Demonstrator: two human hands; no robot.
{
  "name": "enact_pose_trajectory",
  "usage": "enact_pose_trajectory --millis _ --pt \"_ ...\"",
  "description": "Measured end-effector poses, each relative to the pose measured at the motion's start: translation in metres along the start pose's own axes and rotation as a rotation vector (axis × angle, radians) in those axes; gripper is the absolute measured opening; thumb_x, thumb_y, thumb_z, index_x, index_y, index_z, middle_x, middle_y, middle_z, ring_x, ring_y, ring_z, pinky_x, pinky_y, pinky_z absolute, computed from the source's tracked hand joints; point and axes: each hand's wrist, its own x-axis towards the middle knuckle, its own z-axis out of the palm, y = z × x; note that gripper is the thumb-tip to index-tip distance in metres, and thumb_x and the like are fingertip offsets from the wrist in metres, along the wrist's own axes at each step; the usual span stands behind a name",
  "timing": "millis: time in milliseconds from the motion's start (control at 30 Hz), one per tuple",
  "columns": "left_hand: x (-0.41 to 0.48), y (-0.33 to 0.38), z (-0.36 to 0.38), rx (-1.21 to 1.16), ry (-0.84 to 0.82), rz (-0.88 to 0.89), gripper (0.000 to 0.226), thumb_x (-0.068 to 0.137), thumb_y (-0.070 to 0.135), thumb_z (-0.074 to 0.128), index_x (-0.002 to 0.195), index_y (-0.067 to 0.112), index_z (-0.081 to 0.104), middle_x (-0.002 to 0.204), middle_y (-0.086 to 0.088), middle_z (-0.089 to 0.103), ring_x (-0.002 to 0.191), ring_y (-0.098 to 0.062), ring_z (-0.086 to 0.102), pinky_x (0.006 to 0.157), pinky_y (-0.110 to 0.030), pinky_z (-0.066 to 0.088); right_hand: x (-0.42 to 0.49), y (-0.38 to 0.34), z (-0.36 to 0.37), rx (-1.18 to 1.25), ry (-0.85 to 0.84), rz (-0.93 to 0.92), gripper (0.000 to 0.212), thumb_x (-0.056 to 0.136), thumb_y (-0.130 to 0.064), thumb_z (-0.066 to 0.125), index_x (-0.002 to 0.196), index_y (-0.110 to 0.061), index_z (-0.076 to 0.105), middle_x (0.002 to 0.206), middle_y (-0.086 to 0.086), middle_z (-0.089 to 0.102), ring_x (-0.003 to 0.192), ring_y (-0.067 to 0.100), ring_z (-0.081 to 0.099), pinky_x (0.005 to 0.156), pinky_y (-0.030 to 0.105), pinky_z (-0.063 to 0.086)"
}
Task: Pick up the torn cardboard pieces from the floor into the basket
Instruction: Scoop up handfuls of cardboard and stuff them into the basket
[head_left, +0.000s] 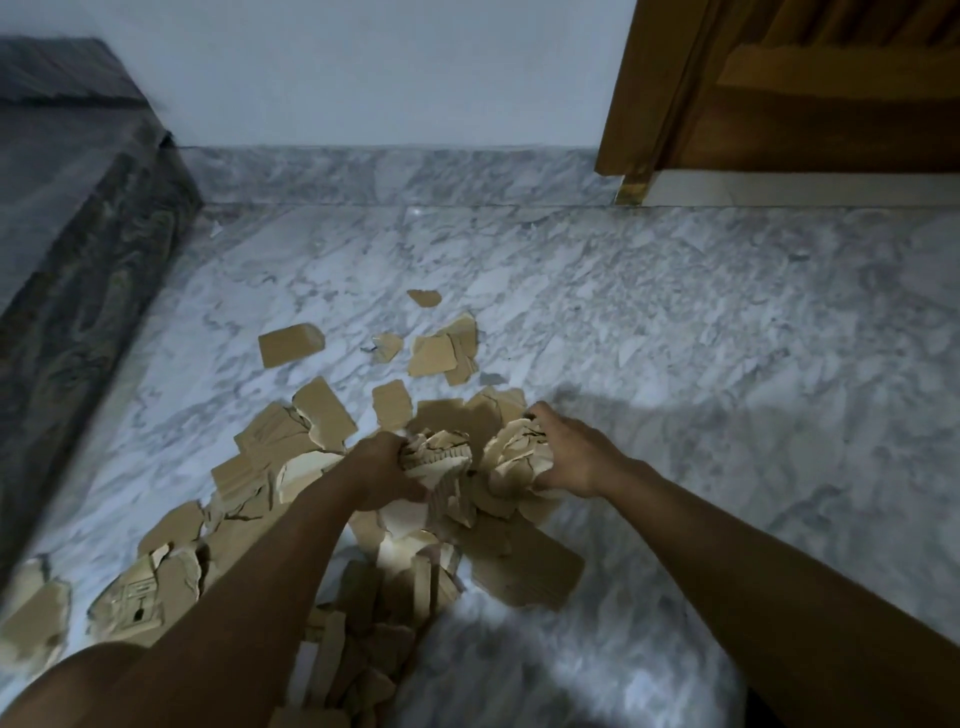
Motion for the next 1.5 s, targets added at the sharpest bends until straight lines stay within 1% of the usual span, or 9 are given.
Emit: enact_pose_trajectory --millis 267,500,667,800,967,1133,1200,1333,1500 --pt "0.030 0.059 -0.019 -0.048 -0.030 0.049 0.034 0.073 0.036 0.083 0.078 0.016 0.056 0.076 -0.001 0.058 0.069 -0.014 0.056 0.054 -0.023 0.039 -0.008 0.053 -0.050 -0.181 0.159 0.236 0.080 0.072 -0.072 0.067 0.134 -0.025 0.046 0.130 0.004 0.054 0.121 0.029 0.055 0.099 0.045 0.044" --pt "0.063 0.085 0.021 0.164 0.038 0.019 0.077 0.073 0.051 0.077 0.134 0.011 0.052 0.130 -0.020 0.052 0.120 -0.036 0.052 0.097 -0.043 0.047 -0.026 0.073 0.002 -0.326 0.318 0.223 0.041 0.089 -0.043 0.058 0.126 -0.026 0.052 0.111 0.002 0.060 0.104 0.030 0.060 0.083 0.041 0.046" --pt "0.059 0.083 0.030 -0.002 0.092 0.082 0.067 0.073 0.031 0.082 0.132 0.013 0.055 0.118 -0.011 0.065 0.108 -0.027 0.062 0.081 -0.027 0.048 -0.019 0.078 -0.027 0.216 0.256 0.242 0.075 0.058 -0.077 0.067 0.117 -0.032 0.063 0.107 -0.008 0.067 0.103 0.017 0.064 0.086 0.031 0.049" --pt "0.051 0.080 0.014 -0.108 0.143 0.175 0.067 0.075 0.028 0.082 0.133 0.016 0.052 0.115 -0.010 0.066 0.106 -0.028 0.062 0.078 -0.025 0.046 -0.022 0.055 -0.044 0.286 0.030 -0.001 0.053 0.061 -0.042 0.090 0.109 -0.027 0.073 0.100 -0.012 0.070 0.094 0.004 0.067 0.069 0.009 0.044" --pt "0.036 0.057 -0.022 -0.086 0.263 0.138 0.064 0.078 0.032 0.079 0.127 0.009 0.044 0.115 -0.016 0.061 0.105 -0.035 0.059 0.077 -0.035 0.045 -0.004 -0.002 0.000 0.002 -0.175 -0.169 0.055 0.060 -0.054 0.082 0.106 -0.027 0.070 0.106 -0.003 0.069 0.093 0.017 0.066 0.080 0.030 0.054" --pt "0.006 0.025 -0.036 -0.244 0.292 0.157 0.079 0.075 0.020 0.082 0.132 0.020 0.028 0.096 -0.008 0.063 0.082 -0.028 0.066 0.061 -0.033 0.049 0.004 -0.030 0.035 -0.228 -0.080 -0.215 0.073 0.073 -0.058 0.072 0.132 -0.022 0.049 0.130 0.005 0.055 0.119 0.030 0.052 0.103 0.047 0.039" --pt "0.000 0.017 -0.037 -0.279 0.265 0.089 0.082 0.071 0.026 0.086 0.137 0.019 0.037 0.102 -0.007 0.065 0.088 -0.027 0.067 0.065 -0.032 0.051 0.003 -0.035 0.035 -0.228 -0.077 -0.221 0.077 0.077 -0.057 0.070 0.138 -0.021 0.040 0.133 0.007 0.054 0.124 0.031 0.050 0.108 0.050 0.030" --pt "-0.004 0.010 -0.046 -0.071 0.095 0.010 0.032 0.068 0.035 0.087 0.083 0.020 0.063 0.080 -0.002 0.067 0.078 -0.022 0.063 0.056 -0.027 0.040 0.004 -0.023 0.014 0.011 -0.071 -0.126 0.087 0.066 -0.057 0.078 0.138 -0.027 0.040 0.135 0.002 0.057 0.121 0.028 0.056 0.105 0.044 0.041" --pt "0.000 0.026 -0.041 0.191 -0.124 0.047 0.064 0.066 0.038 0.087 0.120 0.014 0.062 0.116 -0.005 0.062 0.106 -0.025 0.060 0.080 -0.030 0.045 0.002 0.011 -0.032 0.286 0.023 0.078 0.086 0.050 -0.053 0.089 0.127 -0.026 0.061 0.122 -0.003 0.067 0.110 0.020 0.063 0.088 0.033 0.052"
